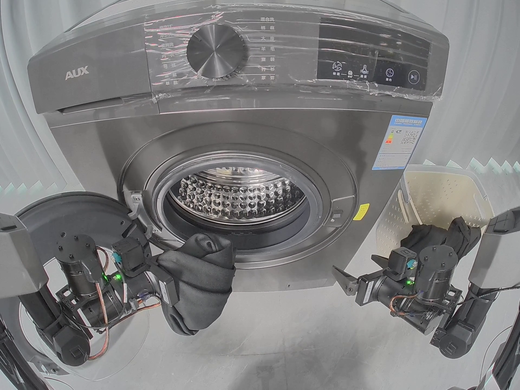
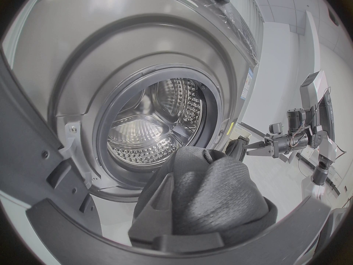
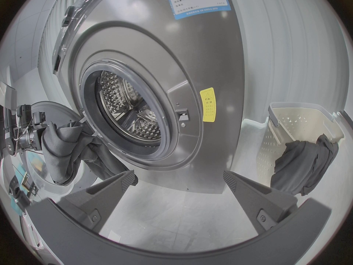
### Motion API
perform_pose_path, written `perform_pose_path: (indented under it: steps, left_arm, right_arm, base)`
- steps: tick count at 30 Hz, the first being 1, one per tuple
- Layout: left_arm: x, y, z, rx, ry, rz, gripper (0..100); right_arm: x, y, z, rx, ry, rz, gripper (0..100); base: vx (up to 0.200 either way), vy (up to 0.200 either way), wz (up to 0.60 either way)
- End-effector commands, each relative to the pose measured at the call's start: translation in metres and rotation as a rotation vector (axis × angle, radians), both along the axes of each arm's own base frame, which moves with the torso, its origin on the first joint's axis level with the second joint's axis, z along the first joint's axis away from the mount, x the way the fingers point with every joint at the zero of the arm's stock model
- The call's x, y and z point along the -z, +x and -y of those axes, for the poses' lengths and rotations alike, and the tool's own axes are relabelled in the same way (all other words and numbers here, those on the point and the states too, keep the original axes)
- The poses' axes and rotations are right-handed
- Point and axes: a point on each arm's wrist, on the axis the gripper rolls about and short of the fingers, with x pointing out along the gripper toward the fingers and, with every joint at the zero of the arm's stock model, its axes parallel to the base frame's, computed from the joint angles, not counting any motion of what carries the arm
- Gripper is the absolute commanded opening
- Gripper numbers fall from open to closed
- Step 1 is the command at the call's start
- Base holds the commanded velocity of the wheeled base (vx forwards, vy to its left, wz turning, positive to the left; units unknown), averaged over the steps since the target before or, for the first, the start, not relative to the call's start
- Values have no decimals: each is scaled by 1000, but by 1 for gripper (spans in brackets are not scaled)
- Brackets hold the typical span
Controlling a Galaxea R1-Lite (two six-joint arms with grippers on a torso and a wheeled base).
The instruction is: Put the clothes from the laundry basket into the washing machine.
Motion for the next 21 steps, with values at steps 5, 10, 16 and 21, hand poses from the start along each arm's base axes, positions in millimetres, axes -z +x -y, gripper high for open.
perform_pose_path:
  steps: [5, 10, 16, 21]
  left_arm:
    - [2, -10, 16, 72, 7, -11, 0]
    - [-1, -7, 40, 37, -10, 15, 0]
    - [8, 21, 59, 58, -23, 30, 0]
    - [20, 40, 71, 59, -39, 19, 0]
  right_arm:
    - [1, -1, -2, -9, -1, -2, 100]
    - [0, -9, -13, -49, 15, -5, 100]
    - [0, -11, -16, -67, 17, -5, 100]
    - [-4, -14, -17, -76, 22, 1, 100]
  base:
    - [0, 0, 0]
    - [0, 0, 0]
    - [0, 0, 0]
    - [0, 0, 0]
